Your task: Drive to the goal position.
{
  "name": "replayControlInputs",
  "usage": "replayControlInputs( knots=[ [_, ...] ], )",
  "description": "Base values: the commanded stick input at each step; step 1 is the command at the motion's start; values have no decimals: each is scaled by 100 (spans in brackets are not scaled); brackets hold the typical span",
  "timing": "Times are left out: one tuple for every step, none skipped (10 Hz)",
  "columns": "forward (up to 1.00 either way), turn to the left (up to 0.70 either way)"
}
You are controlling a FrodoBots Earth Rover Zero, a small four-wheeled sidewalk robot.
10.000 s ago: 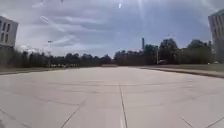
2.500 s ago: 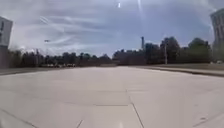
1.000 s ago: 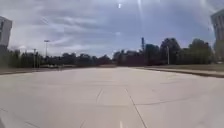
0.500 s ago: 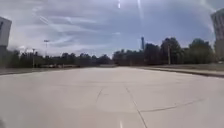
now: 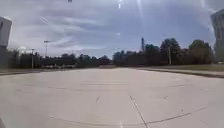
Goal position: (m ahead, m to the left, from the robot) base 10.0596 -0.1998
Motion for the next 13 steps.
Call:
replayControlInputs(
  knots=[
    [50, 0],
    [50, 0],
    [50, 0],
    [50, 0],
    [50, 0],
    [50, 0],
    [50, 0],
    [50, 0],
    [50, 0],
    [50, 0],
    [50, 0],
    [50, 0],
    [50, 0]
  ],
)
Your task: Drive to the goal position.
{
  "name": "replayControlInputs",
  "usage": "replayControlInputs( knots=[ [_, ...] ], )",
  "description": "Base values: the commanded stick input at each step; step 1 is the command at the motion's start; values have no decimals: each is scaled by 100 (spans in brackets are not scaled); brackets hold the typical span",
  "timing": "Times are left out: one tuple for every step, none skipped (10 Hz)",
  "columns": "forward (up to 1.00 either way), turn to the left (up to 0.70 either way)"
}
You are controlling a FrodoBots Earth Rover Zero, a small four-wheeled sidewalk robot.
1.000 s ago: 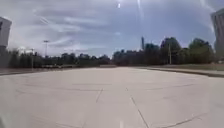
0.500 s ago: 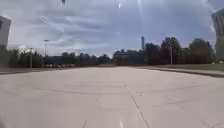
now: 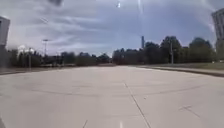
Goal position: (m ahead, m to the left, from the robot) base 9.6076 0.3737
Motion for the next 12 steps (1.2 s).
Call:
replayControlInputs(
  knots=[
    [50, 0],
    [50, 0],
    [50, 0],
    [50, 0],
    [50, 0],
    [50, 0],
    [50, 0],
    [50, 0],
    [50, 0],
    [50, 0],
    [50, 0],
    [50, 0]
  ],
)
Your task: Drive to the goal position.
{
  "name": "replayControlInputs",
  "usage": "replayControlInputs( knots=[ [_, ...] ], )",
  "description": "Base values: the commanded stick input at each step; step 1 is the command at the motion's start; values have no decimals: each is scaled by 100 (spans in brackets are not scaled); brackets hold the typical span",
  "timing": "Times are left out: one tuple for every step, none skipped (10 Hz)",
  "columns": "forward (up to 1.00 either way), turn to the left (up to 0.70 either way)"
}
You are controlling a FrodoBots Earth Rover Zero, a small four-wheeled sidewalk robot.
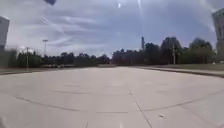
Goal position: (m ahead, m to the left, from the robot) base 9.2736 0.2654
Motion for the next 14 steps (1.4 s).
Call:
replayControlInputs(
  knots=[
    [50, 0],
    [50, 0],
    [50, 0],
    [50, 0],
    [50, 0],
    [50, 0],
    [50, 0],
    [50, 0],
    [50, 0],
    [50, 0],
    [50, 0],
    [50, 0],
    [50, 0],
    [50, 0]
  ],
)
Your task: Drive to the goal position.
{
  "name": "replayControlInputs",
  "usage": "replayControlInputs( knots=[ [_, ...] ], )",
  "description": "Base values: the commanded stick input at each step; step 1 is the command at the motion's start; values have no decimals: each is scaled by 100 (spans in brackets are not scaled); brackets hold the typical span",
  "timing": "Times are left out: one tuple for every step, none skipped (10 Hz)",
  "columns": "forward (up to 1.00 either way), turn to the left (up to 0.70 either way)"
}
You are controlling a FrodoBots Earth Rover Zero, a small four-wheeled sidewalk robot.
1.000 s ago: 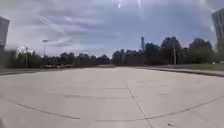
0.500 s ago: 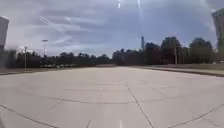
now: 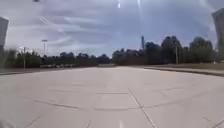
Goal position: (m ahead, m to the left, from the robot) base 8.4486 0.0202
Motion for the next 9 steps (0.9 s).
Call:
replayControlInputs(
  knots=[
    [50, 0],
    [50, 0],
    [50, 0],
    [50, 0],
    [50, 0],
    [50, 0],
    [50, 0],
    [50, 0],
    [50, 0]
  ],
)
